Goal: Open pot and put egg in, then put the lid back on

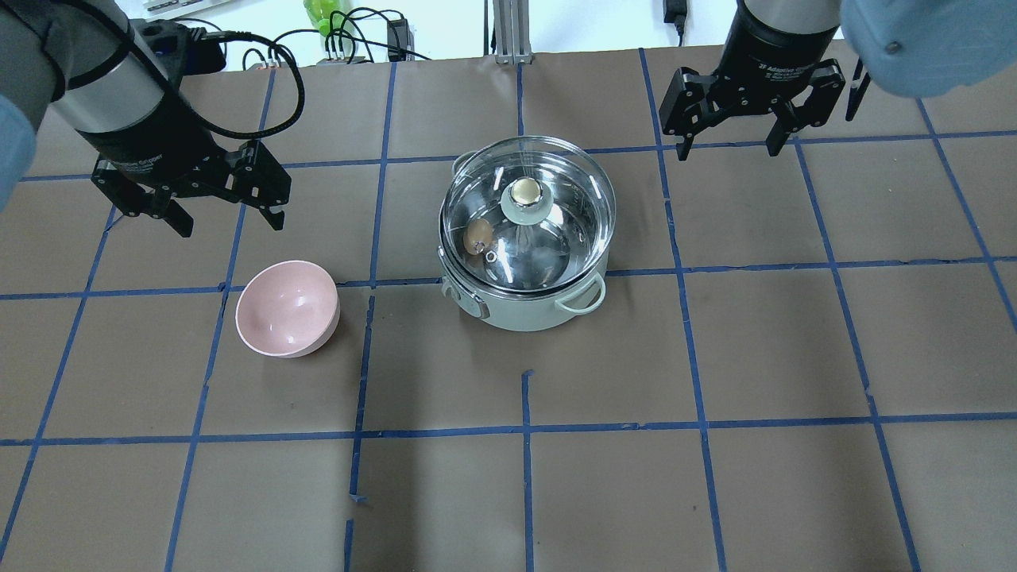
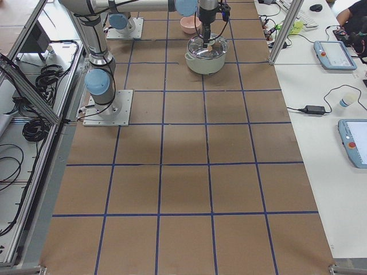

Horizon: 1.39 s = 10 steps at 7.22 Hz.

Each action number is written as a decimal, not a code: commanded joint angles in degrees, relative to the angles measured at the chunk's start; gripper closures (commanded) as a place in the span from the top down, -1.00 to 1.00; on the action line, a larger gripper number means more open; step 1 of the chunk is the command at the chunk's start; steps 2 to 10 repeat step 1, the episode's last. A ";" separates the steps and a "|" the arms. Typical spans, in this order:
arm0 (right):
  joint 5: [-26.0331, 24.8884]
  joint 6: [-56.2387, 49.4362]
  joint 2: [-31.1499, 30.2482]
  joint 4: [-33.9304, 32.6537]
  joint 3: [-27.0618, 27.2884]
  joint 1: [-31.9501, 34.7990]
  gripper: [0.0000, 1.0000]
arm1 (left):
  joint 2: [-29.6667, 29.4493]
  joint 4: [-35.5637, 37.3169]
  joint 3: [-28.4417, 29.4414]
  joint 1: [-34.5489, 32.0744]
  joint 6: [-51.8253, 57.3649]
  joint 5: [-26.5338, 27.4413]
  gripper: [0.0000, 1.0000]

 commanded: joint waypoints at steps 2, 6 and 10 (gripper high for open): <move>-0.08 0.00 -0.01 0.10 -0.09 0.00 1.00 | 0.02 0.05 -0.05 0.01 0.00 -0.03 0.98; -0.08 0.00 -0.01 0.10 -0.09 0.00 1.00 | 0.02 0.05 -0.05 0.01 0.00 -0.03 0.98; -0.08 0.00 -0.01 0.10 -0.09 0.00 1.00 | 0.02 0.05 -0.05 0.01 0.00 -0.03 0.98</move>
